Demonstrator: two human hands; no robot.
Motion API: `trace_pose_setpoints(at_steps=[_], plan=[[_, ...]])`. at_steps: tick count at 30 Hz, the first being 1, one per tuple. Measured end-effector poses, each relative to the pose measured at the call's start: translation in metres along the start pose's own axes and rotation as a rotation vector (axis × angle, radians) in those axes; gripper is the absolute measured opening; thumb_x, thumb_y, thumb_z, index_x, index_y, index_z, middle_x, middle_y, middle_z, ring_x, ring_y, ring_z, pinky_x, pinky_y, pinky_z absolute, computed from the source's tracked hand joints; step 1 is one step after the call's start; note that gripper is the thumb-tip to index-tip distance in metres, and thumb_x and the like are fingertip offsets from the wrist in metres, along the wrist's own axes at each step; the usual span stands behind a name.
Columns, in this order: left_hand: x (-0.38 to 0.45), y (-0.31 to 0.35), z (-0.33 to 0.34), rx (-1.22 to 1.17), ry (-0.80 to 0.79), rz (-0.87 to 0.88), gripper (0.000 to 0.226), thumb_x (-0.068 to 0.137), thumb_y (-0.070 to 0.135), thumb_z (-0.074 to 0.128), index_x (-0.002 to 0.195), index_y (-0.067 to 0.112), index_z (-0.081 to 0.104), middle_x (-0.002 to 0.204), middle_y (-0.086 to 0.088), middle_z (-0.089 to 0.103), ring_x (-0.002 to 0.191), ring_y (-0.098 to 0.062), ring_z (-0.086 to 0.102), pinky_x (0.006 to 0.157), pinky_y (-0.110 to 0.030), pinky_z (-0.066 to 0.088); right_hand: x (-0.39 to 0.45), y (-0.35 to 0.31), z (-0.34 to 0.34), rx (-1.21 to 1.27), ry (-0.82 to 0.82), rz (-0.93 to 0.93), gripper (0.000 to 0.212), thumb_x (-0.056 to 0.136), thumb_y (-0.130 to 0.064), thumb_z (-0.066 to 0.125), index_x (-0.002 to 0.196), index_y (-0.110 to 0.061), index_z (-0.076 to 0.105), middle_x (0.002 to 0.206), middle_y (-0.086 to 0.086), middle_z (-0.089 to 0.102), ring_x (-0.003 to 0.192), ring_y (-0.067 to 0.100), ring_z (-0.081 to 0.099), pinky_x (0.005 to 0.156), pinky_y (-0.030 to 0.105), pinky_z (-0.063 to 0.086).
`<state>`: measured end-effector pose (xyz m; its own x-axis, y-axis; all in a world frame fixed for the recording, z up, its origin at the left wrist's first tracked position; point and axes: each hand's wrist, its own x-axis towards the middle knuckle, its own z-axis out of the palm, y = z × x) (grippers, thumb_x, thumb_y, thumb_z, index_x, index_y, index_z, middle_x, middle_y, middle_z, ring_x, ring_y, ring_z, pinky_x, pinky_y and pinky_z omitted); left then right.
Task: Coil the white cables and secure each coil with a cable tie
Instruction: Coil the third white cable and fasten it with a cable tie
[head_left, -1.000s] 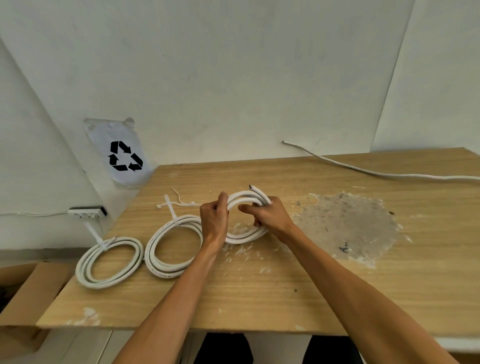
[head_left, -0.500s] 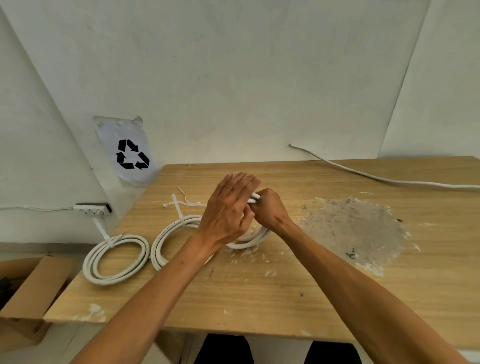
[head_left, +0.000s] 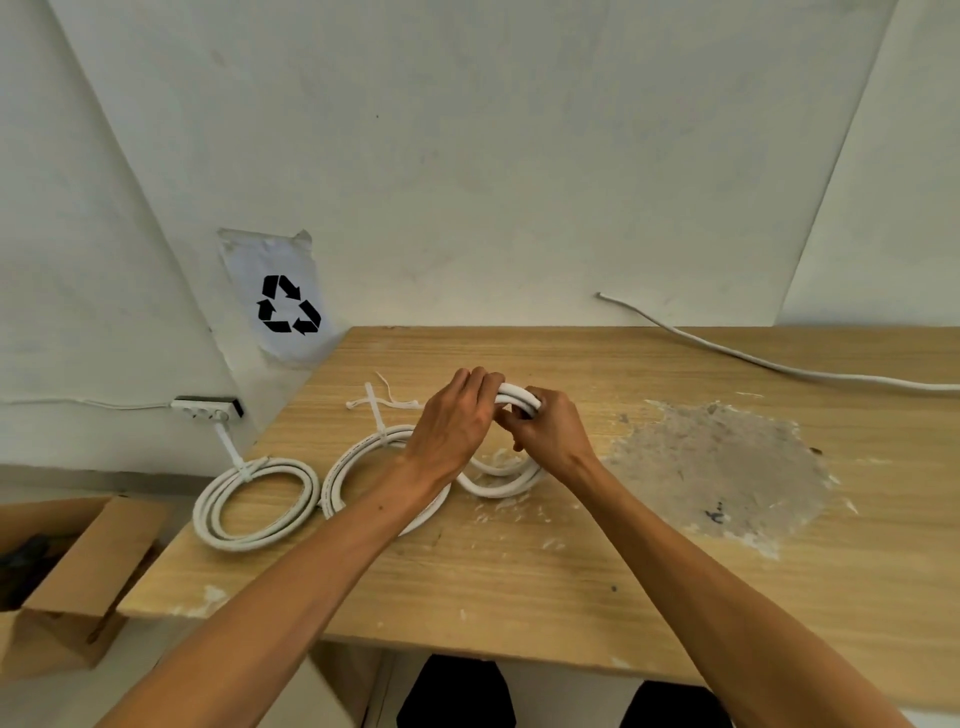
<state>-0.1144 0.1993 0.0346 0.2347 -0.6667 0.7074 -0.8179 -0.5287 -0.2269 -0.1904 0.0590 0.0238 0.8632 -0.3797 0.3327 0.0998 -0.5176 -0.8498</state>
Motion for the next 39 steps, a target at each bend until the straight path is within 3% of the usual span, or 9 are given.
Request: trace_pose_setpoints(at_steps=[4, 8, 13, 17, 21, 25, 31, 35, 39], plan=[[-0.009, -0.014, -0.001, -0.112, -0.073, -0.183, 0.027, 0.093, 0.020, 0.061, 0.115, 0.008, 0.052, 0.100, -0.014, 0.060, 0.084, -0.031, 0.059, 0.053, -0.040, 0.051, -0.017, 0.002, 0.009, -0.011, 0.087, -0.019, 0.037, 0.082, -0.055, 0.073, 0.083, -0.018, 0.066, 0.066, -0.004, 0.064, 0.054, 0.005, 0.055, 0.054, 0.024, 0.046], [-0.016, -0.009, -0.010, -0.178, -0.169, -0.289, 0.027, 0.100, 0.024, 0.055, 0.118, 0.006, 0.055, 0.108, -0.015, 0.060, 0.091, -0.032, 0.059, 0.060, -0.043, 0.051, -0.018, -0.003, 0.023, 0.030, 0.224, -0.028, 0.052, 0.094, -0.061, 0.048, 0.074, -0.016, 0.064, 0.059, -0.002, 0.060, 0.051, 0.010, 0.052, 0.052, 0.033, 0.042], [-0.021, -0.020, -0.030, -0.075, -0.233, -0.322, 0.035, 0.098, 0.034, 0.059, 0.121, 0.008, 0.058, 0.111, -0.011, 0.066, 0.098, -0.031, 0.062, 0.072, -0.042, 0.048, -0.007, -0.018, 0.025, 0.003, 0.098, -0.032, 0.065, 0.093, -0.065, 0.043, 0.068, -0.009, 0.066, 0.052, 0.004, 0.058, 0.045, 0.011, 0.049, 0.050, 0.034, 0.042], [-0.006, -0.036, -0.070, 0.070, -0.459, -0.333, 0.032, 0.093, 0.040, 0.062, 0.110, 0.013, 0.059, 0.096, -0.008, 0.068, 0.089, -0.031, 0.064, 0.071, -0.036, 0.042, 0.007, -0.041, 0.025, -0.039, -0.051, -0.051, 0.064, 0.095, -0.059, 0.049, 0.067, -0.005, 0.069, 0.047, 0.002, 0.055, 0.039, 0.005, 0.045, 0.047, 0.029, 0.037], [0.019, -0.069, -0.113, -0.531, -0.669, -0.557, 0.002, 0.087, 0.018, 0.068, 0.089, 0.018, 0.068, 0.077, 0.000, 0.071, 0.072, -0.019, 0.070, 0.061, -0.025, 0.049, 0.026, -0.073, 0.030, 0.004, -0.145, -0.109, 0.058, 0.096, -0.057, 0.051, 0.064, -0.011, 0.066, 0.049, -0.002, 0.052, 0.039, 0.006, 0.040, 0.044, 0.019, 0.033], [0.025, -0.088, -0.133, -0.879, -0.633, -0.692, 0.016, 0.093, 0.010, 0.058, 0.082, 0.015, 0.068, 0.067, -0.006, 0.067, 0.061, -0.019, 0.065, 0.065, -0.031, 0.054, 0.047, -0.101, 0.033, -0.015, -0.153, -0.219, 0.055, 0.094, -0.058, 0.053, 0.069, -0.012, 0.071, 0.059, 0.006, 0.064, 0.045, 0.007, 0.047, 0.051, 0.022, 0.039], [0.017, -0.120, -0.122, -1.225, -0.528, -0.980, 0.073, 0.094, 0.070, 0.041, 0.094, 0.002, 0.068, 0.064, -0.007, 0.051, 0.058, -0.023, 0.054, 0.068, -0.038, 0.052, 0.070, -0.122, 0.052, 0.043, -0.157, -0.317, 0.049, 0.090, -0.055, 0.063, 0.057, -0.019, 0.060, 0.049, -0.001, 0.050, 0.045, 0.010, 0.041, 0.050, 0.029, 0.037], [0.011, -0.123, -0.119, -1.356, -0.477, -1.138, 0.061, 0.093, 0.069, 0.047, 0.077, 0.010, 0.057, 0.053, 0.001, 0.034, 0.046, -0.014, 0.037, 0.054, -0.029, 0.046, 0.077, -0.124, 0.071, 0.046, -0.129, -0.345, 0.054, 0.092, -0.054, 0.061, 0.054, -0.017, 0.052, 0.048, -0.004, 0.043, 0.046, 0.009, 0.036, 0.049, 0.026, 0.032], [0.006, -0.132, -0.108, -1.227, -0.353, -1.201, 0.053, 0.093, 0.061, 0.055, 0.074, 0.012, 0.055, 0.051, 0.006, 0.026, 0.044, -0.010, 0.023, 0.043, -0.022, 0.031, 0.079, -0.116, 0.094, 0.080, -0.105, -0.345, 0.055, 0.096, -0.053, 0.055, 0.062, -0.009, 0.061, 0.054, 0.005, 0.058, 0.048, 0.017, 0.047, 0.052, 0.034, 0.040]])
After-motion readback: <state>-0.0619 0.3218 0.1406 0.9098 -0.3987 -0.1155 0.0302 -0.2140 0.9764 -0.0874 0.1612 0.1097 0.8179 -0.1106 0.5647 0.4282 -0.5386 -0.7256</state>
